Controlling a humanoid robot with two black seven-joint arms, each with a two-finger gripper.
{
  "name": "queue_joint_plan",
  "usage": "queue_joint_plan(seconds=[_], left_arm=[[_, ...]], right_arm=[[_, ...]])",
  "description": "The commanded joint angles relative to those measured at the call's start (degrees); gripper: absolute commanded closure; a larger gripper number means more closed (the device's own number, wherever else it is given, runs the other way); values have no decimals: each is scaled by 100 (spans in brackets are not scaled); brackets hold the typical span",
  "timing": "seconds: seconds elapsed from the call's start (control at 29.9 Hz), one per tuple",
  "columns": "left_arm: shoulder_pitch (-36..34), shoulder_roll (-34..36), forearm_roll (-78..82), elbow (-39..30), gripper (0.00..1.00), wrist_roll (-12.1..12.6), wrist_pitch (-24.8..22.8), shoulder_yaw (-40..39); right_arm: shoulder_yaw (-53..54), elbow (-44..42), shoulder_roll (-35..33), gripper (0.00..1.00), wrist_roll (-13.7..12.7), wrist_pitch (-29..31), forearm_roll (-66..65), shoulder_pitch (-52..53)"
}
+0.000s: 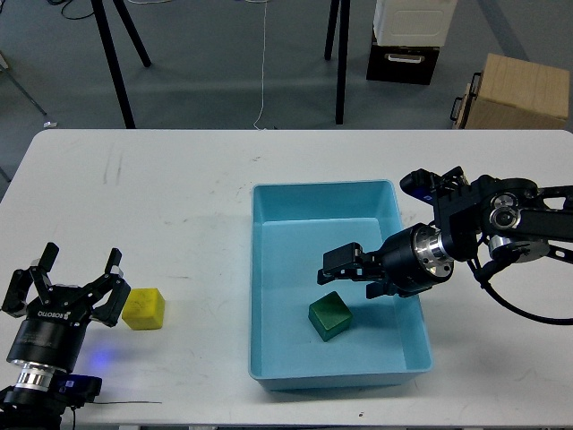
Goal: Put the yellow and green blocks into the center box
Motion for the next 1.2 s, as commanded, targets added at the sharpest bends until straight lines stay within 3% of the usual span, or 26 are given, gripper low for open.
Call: queue_joint_plan(seconds=[0.0,0.3,0.5,0.64,0.87,0.94,1.04,1.1,1.17], left_arm=[[8,0,0,0,0,0,0,-1],[8,0,0,0,0,0,0,-1],[-1,-9,0,0,0,0,0,8],[-27,-9,0,0,0,0,0,8],[-45,9,0,0,0,0,0,8],[-45,9,0,0,0,0,0,8],[-45,0,9,0,0,0,0,8],[-45,0,9,0,0,0,0,8],[-45,0,9,0,0,0,0,8]], right_arm=[[284,-123,-355,2,-37,-4,775,216],[810,-825,-1225,1,42,5,1357,402],[2075,-1660,-1156,1,103,5,1357,-397],[3111,-2240,-753,1,191,-4,1409,-898],[4783,-2514,-216,0,832,329,2718,-2111],[5038,-2514,-101,0,1296,705,2895,-2471],[5477,-2505,13,0,2193,705,2948,-3059],[5889,-2470,22,0,2484,705,2974,-3533],[6451,-2392,48,0,2529,705,3201,-4131]])
